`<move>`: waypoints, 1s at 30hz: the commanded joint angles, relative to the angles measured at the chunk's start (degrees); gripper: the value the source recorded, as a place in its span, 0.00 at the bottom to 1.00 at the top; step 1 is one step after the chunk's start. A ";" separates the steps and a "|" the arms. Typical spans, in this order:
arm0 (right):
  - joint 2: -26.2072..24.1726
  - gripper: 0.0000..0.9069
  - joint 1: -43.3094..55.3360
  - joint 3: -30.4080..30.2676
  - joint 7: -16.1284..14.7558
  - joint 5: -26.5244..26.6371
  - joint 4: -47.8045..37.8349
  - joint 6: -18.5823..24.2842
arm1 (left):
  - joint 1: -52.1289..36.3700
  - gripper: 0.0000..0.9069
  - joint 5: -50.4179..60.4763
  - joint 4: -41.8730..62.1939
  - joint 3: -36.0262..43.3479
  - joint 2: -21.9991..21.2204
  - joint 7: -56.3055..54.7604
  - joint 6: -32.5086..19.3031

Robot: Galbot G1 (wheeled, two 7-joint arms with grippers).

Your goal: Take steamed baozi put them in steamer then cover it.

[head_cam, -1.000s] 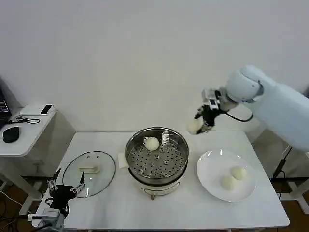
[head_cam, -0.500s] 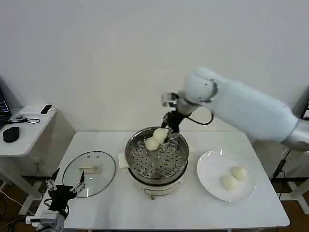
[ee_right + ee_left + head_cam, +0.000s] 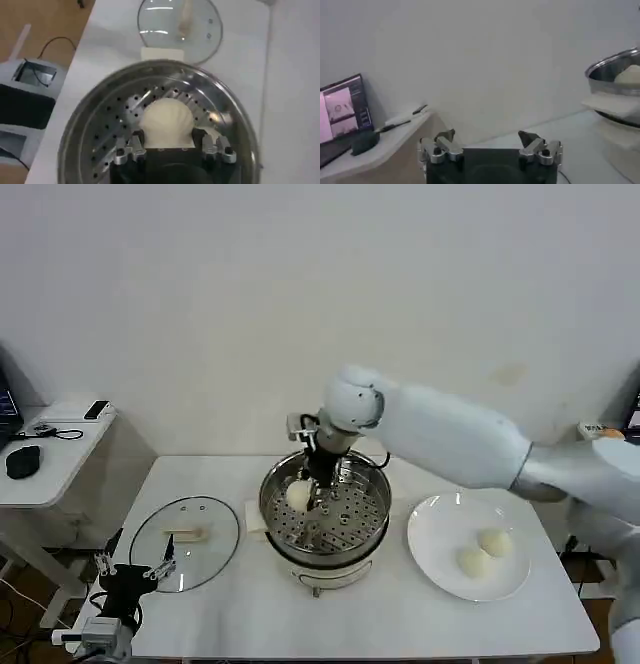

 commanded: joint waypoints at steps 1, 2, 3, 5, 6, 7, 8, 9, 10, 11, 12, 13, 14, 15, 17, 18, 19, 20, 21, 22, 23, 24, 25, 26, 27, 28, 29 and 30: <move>2.61 0.69 -2.00 -0.84 0.45 -0.98 -1.69 -0.16 | -0.04 1.00 0.02 -0.17 0.09 -0.03 0.04 0.02; 2.57 0.70 -2.11 -0.86 0.47 -1.17 -1.71 -0.14 | -0.05 1.00 0.01 -0.19 0.12 -0.06 0.04 0.02; 2.54 0.69 -2.19 -0.90 0.63 -1.34 -1.75 -0.11 | -0.08 1.00 0.02 -0.20 0.12 -0.06 0.05 0.02; 2.37 0.70 -2.25 -0.95 0.66 -1.61 -1.83 0.09 | -0.14 1.00 -0.01 -0.23 0.12 -0.14 0.03 0.02; 2.31 0.69 -2.33 -0.91 0.98 -1.64 -1.93 0.27 | -0.18 1.00 0.00 -0.24 0.11 -0.24 0.03 0.03; 2.28 0.69 -2.52 -0.77 1.75 -1.53 -2.14 0.33 | -0.23 1.00 0.01 -0.23 0.13 -0.31 0.03 0.02; 2.32 0.69 -2.64 -0.60 2.17 -1.56 -2.39 0.36 | -0.26 1.00 0.04 -0.22 0.23 -0.37 0.01 0.02; 2.33 0.69 -2.64 -0.60 2.38 -1.49 -2.48 0.45 | -0.25 1.00 0.09 -0.24 0.29 -0.41 0.03 0.02; 2.35 0.69 -2.64 -0.58 2.44 -1.44 -2.50 0.45 | -0.23 1.00 0.12 -0.29 0.31 -0.42 0.02 0.01; 2.38 0.69 -2.71 -0.50 2.52 -1.40 -2.54 0.43 | -0.18 1.00 0.10 -0.33 0.33 -0.40 0.04 0.01; 2.49 0.69 -2.85 -0.45 2.74 -1.38 -2.55 0.40 | -0.19 1.00 0.09 -0.33 0.31 -0.40 0.04 0.01; 2.54 0.69 -2.89 -0.36 2.85 -1.39 -2.57 0.39 | -0.18 1.00 0.09 -0.31 0.28 -0.39 0.03 0.01; 2.70 0.69 -3.04 -0.24 3.04 -1.42 -2.71 0.41 | -0.19 1.00 0.08 -0.25 0.27 -0.39 0.01 0.00; 2.84 0.69 -3.19 -0.19 3.38 -1.47 -2.89 0.50 | -0.17 1.00 0.09 -0.21 0.28 -0.37 0.01 0.00; 3.13 0.69 -3.60 0.07 4.07 -1.55 -3.25 0.53 | -0.06 1.00 0.07 -0.26 0.28 -0.35 -0.01 0.01; 3.31 0.69 -3.75 0.18 4.29 -1.62 -3.45 0.66 | -0.03 1.00 0.05 -0.27 0.27 -0.37 -0.02 -0.01; 3.44 0.69 -3.91 0.23 4.65 -1.69 -3.66 0.89 | -0.01 1.00 0.05 -0.21 0.25 -0.39 -0.02 -0.02; 3.66 0.69 -4.11 0.34 4.98 -1.77 -3.82 0.92 | -0.01 1.00 0.01 -0.19 0.25 -0.39 -0.03 -0.02; 3.81 0.69 -4.23 0.45 5.33 -1.78 -4.04 1.02 | -0.01 1.00 0.04 -0.14 0.23 -0.40 -0.04 -0.03; 3.94 0.69 -4.37 0.54 5.58 -1.78 -4.32 1.11 | 0.04 1.00 0.03 -0.10 0.25 -0.37 -0.05 -0.05; 4.13 0.69 -4.41 0.57 5.84 -1.82 -4.52 1.21 | 0.04 1.00 0.05 -0.09 0.27 -0.33 -0.06 -0.06; 4.26 0.69 -4.46 0.61 6.09 -1.78 -4.74 1.34 | 0.05 1.00 0.05 -0.12 0.27 -0.35 -0.05 -0.06; 4.36 0.70 -4.52 0.71 6.17 -1.72 -4.83 1.24 | 0.04 1.00 0.04 -0.17 0.28 -0.37 -0.06 -0.05; 4.41 0.70 -4.56 0.74 6.17 -1.73 -4.84 1.32 | 0.04 1.00 0.03 -0.17 0.27 -0.37 -0.04 -0.07; 4.45 0.70 -4.70 0.88 6.22 -1.68 -4.79 1.26 | 0.02 1.00 0.03 -0.16 0.25 -0.45 -0.04 -0.07; 4.47 0.96 -4.83 1.01 6.47 -1.63 -4.67 1.04 | 0.02 1.00 0.05 -0.13 0.28 -0.46 -0.04 -0.06; 4.46 1.00 -4.81 0.99 6.37 -1.66 -4.61 1.03 | 0.03 1.00 0.05 -0.13 0.31 -0.47 -0.04 -0.06; 4.33 1.00 -4.70 0.82 6.18 -1.68 -4.45 1.05 | 0.06 1.00 0.07 -0.16 0.33 -0.48 -0.02 -0.06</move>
